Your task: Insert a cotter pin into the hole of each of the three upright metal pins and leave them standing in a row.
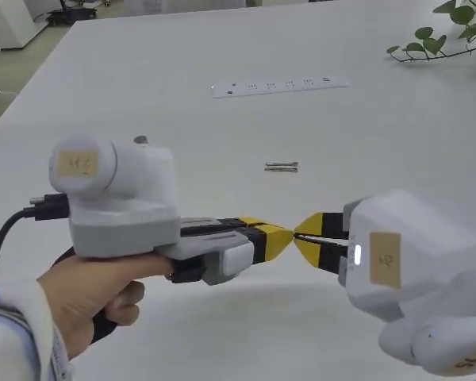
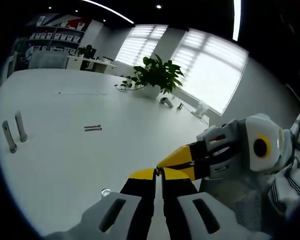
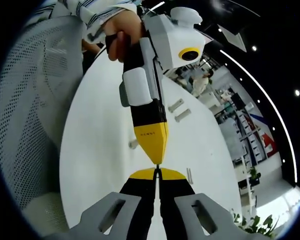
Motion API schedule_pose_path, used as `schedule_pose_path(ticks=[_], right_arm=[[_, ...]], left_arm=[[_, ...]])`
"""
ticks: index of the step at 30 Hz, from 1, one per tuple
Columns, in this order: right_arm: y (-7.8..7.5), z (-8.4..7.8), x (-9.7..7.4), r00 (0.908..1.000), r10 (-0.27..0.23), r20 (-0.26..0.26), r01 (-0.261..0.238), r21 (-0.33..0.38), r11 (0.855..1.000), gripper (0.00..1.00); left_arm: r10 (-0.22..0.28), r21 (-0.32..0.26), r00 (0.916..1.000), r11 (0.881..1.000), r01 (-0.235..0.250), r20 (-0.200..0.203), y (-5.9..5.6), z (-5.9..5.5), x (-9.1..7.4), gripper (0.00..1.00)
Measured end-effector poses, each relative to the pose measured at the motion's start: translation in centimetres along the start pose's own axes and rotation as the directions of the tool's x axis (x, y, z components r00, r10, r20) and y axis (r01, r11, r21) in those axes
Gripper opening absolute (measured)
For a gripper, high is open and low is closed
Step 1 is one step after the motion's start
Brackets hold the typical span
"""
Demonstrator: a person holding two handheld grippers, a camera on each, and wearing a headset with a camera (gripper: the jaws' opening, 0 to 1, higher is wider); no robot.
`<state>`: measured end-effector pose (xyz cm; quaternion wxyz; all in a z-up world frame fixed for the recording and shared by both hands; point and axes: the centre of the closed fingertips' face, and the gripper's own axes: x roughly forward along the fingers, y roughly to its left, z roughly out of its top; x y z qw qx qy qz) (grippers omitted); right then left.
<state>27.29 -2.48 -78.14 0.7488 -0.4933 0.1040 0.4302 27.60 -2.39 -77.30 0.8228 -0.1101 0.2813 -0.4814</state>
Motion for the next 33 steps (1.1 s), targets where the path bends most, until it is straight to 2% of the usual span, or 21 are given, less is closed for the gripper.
schedule_pose_path(ticks=[6, 16, 27, 31, 33], right_arm=[[0.20, 0.11, 0.03, 1.0000, 0.001, 0.001, -0.001, -0.008, 1.000, 0.02], [0.42, 0.13, -0.04, 1.0000, 0.003, 0.005, -0.003, -0.011, 1.000, 0.02], [0.46, 0.33, 0.01, 1.0000, 0.004, 0.008, -0.004, -0.010, 1.000, 0.02], [0.63, 0.40, -0.02, 0.9999, 0.010, 0.012, -0.010, -0.007, 1.000, 0.02], [0.70, 0.38, 0.02, 0.9999, 0.011, 0.010, -0.011, -0.012, 1.000, 0.02]], left_arm=[[0.005, -0.032, 1.0000, 0.999, -0.005, -0.003, 0.12, -0.21, -0.05, 0.01], [-0.004, -0.048, 0.9998, 0.999, 0.003, -0.022, -0.02, -0.67, -0.07, 0.01], [-0.003, -0.063, 0.9998, 0.998, 0.001, -0.020, 0.03, -0.68, -0.24, 0.01], [-0.003, -0.107, 0.9994, 0.994, -0.001, -0.035, 0.01, -0.87, -0.33, 0.00], [0.001, -0.111, 0.9992, 0.994, -0.006, -0.040, 0.02, -0.93, -0.30, 0.00]])
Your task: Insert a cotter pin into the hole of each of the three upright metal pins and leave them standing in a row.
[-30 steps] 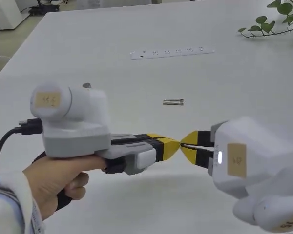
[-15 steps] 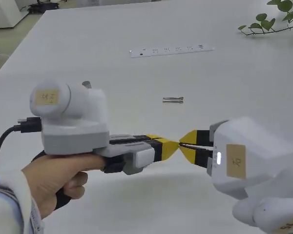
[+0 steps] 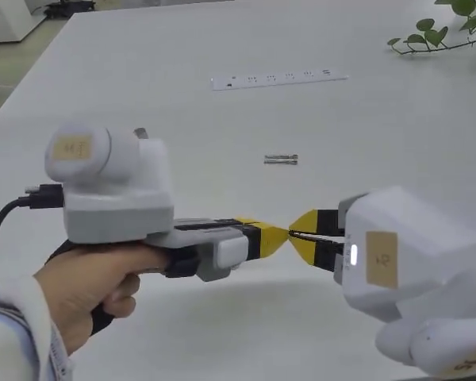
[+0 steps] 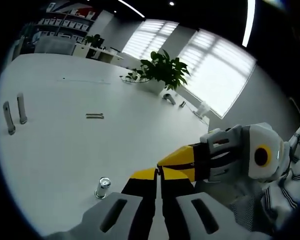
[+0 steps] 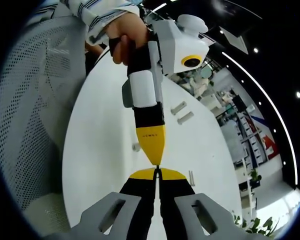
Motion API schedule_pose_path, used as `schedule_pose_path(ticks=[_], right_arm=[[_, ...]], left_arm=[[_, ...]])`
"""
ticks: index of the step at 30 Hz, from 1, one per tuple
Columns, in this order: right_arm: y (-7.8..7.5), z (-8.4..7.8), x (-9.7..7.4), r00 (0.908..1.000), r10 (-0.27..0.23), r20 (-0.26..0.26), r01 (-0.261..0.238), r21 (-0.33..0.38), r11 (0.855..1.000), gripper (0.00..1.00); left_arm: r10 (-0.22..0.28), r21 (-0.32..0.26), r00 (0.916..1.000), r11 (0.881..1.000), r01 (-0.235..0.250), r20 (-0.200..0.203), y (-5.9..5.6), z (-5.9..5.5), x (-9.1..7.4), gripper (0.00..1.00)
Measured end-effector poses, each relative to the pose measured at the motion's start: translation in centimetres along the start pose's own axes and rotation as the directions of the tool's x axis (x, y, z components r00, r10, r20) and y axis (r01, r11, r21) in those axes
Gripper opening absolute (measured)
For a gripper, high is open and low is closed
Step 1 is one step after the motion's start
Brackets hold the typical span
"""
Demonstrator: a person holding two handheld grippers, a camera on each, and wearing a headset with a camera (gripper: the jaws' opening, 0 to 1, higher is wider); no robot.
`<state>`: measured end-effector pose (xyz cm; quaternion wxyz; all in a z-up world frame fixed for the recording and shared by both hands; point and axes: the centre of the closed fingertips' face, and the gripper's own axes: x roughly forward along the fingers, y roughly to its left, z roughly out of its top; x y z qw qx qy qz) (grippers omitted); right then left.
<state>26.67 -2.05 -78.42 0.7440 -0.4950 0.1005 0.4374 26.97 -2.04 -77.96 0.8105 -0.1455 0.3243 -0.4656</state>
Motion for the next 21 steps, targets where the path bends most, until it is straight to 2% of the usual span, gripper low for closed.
schedule_pose_path(ticks=[2, 12, 18, 21], right_arm=[[0.01, -0.01, 0.04, 1.0000, 0.000, 0.000, 0.000, 0.004, 1.000, 0.02], [-0.01, 0.22, 0.05, 0.9997, 0.010, 0.020, -0.010, 0.013, 1.000, 0.03], [0.18, 0.53, 0.06, 0.9990, 0.023, 0.038, -0.023, 0.001, 1.000, 0.11], [0.15, 0.69, -0.15, 0.9977, 0.039, 0.055, -0.042, 0.046, 0.998, 0.13]], left_arm=[[0.007, 0.018, 1.0000, 1.000, -0.007, -0.001, -0.02, -0.01, 0.00, 0.00], [0.002, 0.023, 1.0000, 1.000, -0.002, -0.002, 0.02, 0.01, -0.25, 0.00], [-0.005, 0.024, 1.0000, 1.000, 0.005, -0.004, -0.20, -0.07, -0.32, 0.00], [-0.009, 0.044, 0.9999, 0.999, 0.009, -0.009, -0.33, -0.12, -0.42, 0.00]])
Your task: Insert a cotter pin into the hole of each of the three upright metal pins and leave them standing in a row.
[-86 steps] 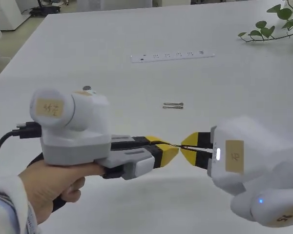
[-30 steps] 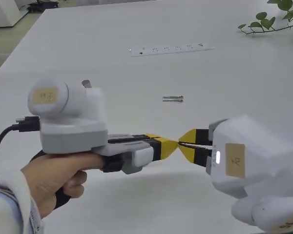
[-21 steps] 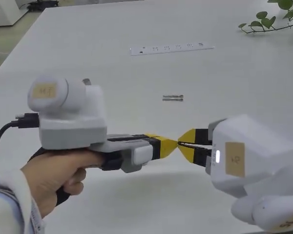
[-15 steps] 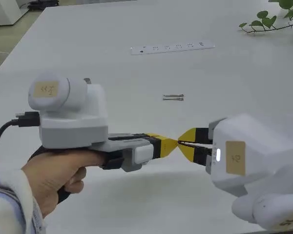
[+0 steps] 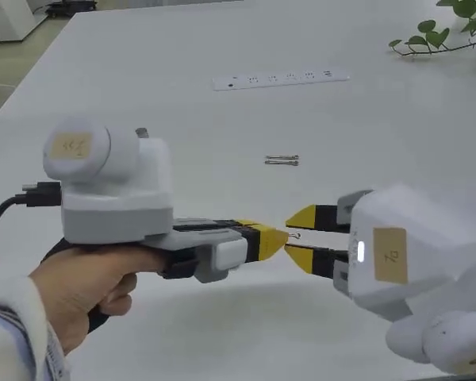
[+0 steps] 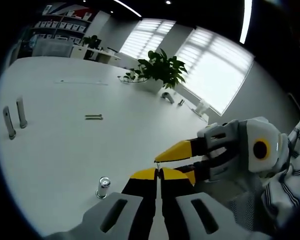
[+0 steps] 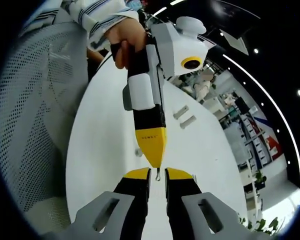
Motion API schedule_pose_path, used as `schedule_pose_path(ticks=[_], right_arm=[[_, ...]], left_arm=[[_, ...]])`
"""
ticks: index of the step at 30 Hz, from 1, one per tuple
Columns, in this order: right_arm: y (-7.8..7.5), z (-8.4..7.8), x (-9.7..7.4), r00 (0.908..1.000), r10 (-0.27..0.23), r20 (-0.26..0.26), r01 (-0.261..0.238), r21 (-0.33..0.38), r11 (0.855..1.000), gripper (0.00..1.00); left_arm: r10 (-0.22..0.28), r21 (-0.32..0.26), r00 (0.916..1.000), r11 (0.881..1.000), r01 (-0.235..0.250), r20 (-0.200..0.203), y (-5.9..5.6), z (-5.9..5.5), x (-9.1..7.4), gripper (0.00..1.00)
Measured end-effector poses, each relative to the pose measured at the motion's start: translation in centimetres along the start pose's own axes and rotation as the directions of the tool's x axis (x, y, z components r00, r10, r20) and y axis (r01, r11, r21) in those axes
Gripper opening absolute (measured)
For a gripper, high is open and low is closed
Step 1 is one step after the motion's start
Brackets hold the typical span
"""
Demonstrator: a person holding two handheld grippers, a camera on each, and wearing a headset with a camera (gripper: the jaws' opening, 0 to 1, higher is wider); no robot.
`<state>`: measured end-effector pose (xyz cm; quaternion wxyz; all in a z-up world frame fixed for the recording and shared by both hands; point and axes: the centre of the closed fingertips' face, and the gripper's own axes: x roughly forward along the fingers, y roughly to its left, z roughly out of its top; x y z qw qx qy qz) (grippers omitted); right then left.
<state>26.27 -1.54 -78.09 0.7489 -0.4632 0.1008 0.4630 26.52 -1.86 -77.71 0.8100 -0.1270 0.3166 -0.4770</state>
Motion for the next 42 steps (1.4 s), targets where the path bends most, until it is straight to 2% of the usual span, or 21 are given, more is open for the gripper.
schedule_pose_path(ticks=[4, 6, 8, 10, 11, 13, 14, 16, 17, 18, 20, 21, 23, 24, 26, 27, 31, 32, 36, 41, 42], right_arm=[[-0.7, -0.8, -0.4, 0.9999, -0.004, -0.013, 0.005, 0.015, 1.000, 0.17], [-1.0, -1.2, -0.6, 0.9999, 0.000, -0.015, 0.001, 0.052, 0.999, 0.20], [-0.9, -1.2, -0.9, 0.9995, 0.032, 0.010, -0.033, 0.117, 0.993, 0.20], [-0.4, -1.1, -1.2, 0.9961, 0.078, 0.042, -0.084, 0.174, 0.981, 0.20], [0.2, -0.9, -1.4, 0.9891, 0.130, 0.070, -0.142, 0.220, 0.965, 0.21], [0.6, -0.4, -1.8, 0.9765, 0.178, 0.121, -0.204, 0.254, 0.945, 0.21], [0.7, -0.3, -1.9, 0.9721, 0.192, 0.135, -0.222, 0.266, 0.938, 0.22], [0.7, -0.2, -2.1, 0.9624, 0.213, 0.169, -0.259, 0.330, 0.908, 0.22], [0.8, -0.1, -2.2, 0.9551, 0.231, 0.185, -0.284, 0.353, 0.891, 0.22], [0.8, -0.2, -2.2, 0.9515, 0.240, 0.192, -0.296, 0.363, 0.884, 0.22], [0.6, -0.7, -2.0, 0.9503, 0.247, 0.189, -0.301, 0.361, 0.883, 0.22], [0.8, -0.8, -2.0, 0.9461, 0.264, 0.188, -0.317, 0.366, 0.875, 0.22], [1.0, -0.8, -2.0, 0.9407, 0.276, 0.197, -0.333, 0.381, 0.863, 0.22], [1.2, -0.7, -2.1, 0.9321, 0.293, 0.213, -0.356, 0.395, 0.847, 0.22], [1.3, -0.7, -2.1, 0.9225, 0.307, 0.234, -0.380, 0.410, 0.829, 0.21], [1.3, -0.6, -2.2, 0.9215, 0.306, 0.239, -0.382, 0.413, 0.827, 0.21], [1.5, 0.2, -2.3, 0.9064, 0.323, 0.272, -0.414, 0.425, 0.805, 0.21], [1.6, 0.3, -2.4, 0.8998, 0.334, 0.280, -0.429, 0.427, 0.796, 0.20], [2.1, 0.7, -2.4, 0.8839, 0.364, 0.294, -0.461, 0.411, 0.787, 0.18], [3.0, 1.6, -2.4, 0.8580, 0.401, 0.321, -0.506, 0.390, 0.769, 0.16], [3.1, 1.7, -2.3, 0.8555, 0.404, 0.324, -0.510, 0.389, 0.767, 0.16]], left_arm=[[-0.022, 0.060, 0.9998, 0.998, 0.022, 0.003, -0.5, 0.1, -0.2, 0.00], [-0.029, 0.100, 0.9996, 0.995, 0.028, 0.003, -0.6, 0.1, -0.4, 0.00], [-0.029, 0.137, 0.9996, 0.990, 0.028, 0.003, -0.6, 0.2, -0.6, 0.00], [-0.040, 0.198, 0.9992, 0.979, 0.039, 0.003, -0.8, 0.3, -0.7, 0.00], [-0.047, 0.230, 0.9989, 0.972, 0.044, 0.005, -0.8, 0.3, -0.8, 0.00], [-0.053, 0.329, 0.9984, 0.943, 0.056, -0.019, -1.0, 0.1, -1.0, 0.00], [-0.056, 0.392, 0.9975, 0.917, 0.068, -0.042, -1.1, -0.1, -1.0, 0.00], [-0.054, 0.450, 0.9958, 0.889, 0.082, -0.074, -1.2, -0.5, -1.1, 0.00], [-0.052, 0.482, 0.9939, 0.871, 0.093, -0.097, -1.3, -0.7, -1.2, 0.00], [-0.048, 0.498, 0.9929, 0.862, 0.096, -0.109, -1.3, -0.8, -1.2, 0.00], [-0.047, 0.497, 0.9907, 0.861, 0.105, -0.127, -1.3, -1.1, -1.1, 0.00], [-0.048, 0.509, 0.9907, 0.854, 0.107, -0.127, -1.3, -1.1, -1.1, 0.00], [-0.057, 0.515, 0.9900, 0.850, 0.116, -0.129, -1.3, -1.2, -1.2, 0.00], [-0.067, 0.529, 0.9892, 0.839, 0.127, -0.130, -1.4, -1.2, -1.2, 0.00], [-0.085, 0.554, 0.9867, 0.819, 0.148, -0.138, -1.7, -1.4, -1.3, 0.00], [-0.096, 0.582, 0.9845, 0.796, 0.165, -0.146, -1.9, -1.4, -1.4, 0.00], [-0.111, 0.595, 0.9825, 0.784, 0.179, -0.149, -2.1, -1.5, -1.7, 0.00], [-0.121, 0.594, 0.9808, 0.782, 0.189, -0.153, -2.3, -1.5, -1.8, 0.00], [-0.136, 0.608, 0.9786, 0.768, 0.203, -0.155, -2.6, -1.4, -2.1, 0.00], [-0.153, 0.611, 0.9757, 0.761, 0.217, -0.157, -2.9, -1.4, -2.3, 0.00], [-0.152, 0.613, 0.9761, 0.760, 0.216, -0.155, -2.9, -1.3, -2.3, 0.00]])
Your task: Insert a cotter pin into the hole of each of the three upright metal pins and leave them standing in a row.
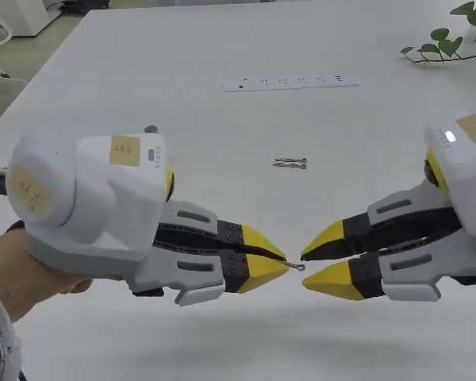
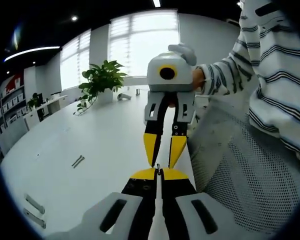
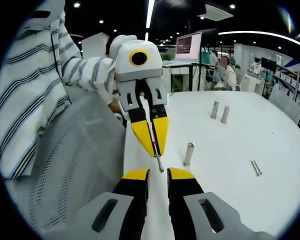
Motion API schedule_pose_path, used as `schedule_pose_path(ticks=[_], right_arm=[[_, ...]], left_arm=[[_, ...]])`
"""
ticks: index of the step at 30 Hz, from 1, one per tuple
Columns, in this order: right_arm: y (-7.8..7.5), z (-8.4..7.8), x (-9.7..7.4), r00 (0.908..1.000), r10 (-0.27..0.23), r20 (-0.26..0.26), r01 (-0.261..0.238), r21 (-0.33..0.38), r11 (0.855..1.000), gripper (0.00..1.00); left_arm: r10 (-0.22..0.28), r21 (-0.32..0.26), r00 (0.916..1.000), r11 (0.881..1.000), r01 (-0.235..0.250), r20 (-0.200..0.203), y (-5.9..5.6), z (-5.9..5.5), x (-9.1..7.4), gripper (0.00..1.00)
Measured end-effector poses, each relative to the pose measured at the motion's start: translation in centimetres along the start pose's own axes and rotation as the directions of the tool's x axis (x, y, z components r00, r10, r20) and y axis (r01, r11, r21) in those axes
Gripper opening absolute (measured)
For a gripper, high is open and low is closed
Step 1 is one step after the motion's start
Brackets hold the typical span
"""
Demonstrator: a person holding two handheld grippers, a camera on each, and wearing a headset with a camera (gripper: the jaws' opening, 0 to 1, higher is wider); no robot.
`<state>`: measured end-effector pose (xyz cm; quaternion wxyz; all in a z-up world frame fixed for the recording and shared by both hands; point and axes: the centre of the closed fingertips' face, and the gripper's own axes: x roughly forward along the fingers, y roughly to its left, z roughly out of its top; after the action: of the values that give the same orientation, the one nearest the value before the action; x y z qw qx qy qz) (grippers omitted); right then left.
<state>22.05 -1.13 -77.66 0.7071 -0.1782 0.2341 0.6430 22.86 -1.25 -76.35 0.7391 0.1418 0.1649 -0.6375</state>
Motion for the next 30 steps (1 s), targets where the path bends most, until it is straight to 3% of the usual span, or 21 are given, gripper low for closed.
schedule_pose_path(ticks=[17, 30], right_arm=[[0.9, -0.2, 0.4, 0.9985, 0.055, -0.005, -0.055, -0.004, 0.998, 0.10], [1.3, -0.2, 0.1, 0.9969, 0.079, 0.005, -0.079, 0.011, 0.997, 0.04]], left_arm=[[-0.054, 0.007, 0.9985, 0.999, 0.054, 0.002, -1.2, 0.1, 0.1, 0.00], [-0.061, 0.009, 0.9980, 0.998, 0.061, -0.015, -1.4, -0.4, 0.1, 0.00]])
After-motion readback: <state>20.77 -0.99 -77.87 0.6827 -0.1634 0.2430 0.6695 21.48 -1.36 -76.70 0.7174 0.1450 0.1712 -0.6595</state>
